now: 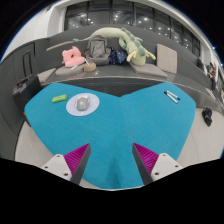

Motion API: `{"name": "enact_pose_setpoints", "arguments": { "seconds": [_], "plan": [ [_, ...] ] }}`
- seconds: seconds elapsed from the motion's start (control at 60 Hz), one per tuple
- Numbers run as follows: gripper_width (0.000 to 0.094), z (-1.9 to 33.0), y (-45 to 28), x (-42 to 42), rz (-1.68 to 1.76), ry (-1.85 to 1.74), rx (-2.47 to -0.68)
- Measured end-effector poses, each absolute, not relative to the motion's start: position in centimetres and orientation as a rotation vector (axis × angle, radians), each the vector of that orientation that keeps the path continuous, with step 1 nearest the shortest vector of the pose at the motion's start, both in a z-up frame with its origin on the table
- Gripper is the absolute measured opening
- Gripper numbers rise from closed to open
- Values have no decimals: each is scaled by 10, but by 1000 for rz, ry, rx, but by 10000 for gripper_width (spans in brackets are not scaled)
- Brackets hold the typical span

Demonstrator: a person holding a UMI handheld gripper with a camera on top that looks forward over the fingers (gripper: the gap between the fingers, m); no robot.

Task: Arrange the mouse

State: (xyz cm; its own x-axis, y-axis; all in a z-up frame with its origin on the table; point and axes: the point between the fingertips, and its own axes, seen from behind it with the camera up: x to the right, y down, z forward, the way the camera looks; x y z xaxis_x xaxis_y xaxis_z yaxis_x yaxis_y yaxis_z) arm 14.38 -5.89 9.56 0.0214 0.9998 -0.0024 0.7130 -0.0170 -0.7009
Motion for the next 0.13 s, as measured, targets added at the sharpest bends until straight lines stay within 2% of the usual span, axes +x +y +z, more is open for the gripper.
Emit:
{"name": "enact_pose_setpoints", "arguments": {
  "seconds": [0.133],
  "plan": [
    [857, 91, -45, 152, 686, -1742, -1771]
  ]
}}
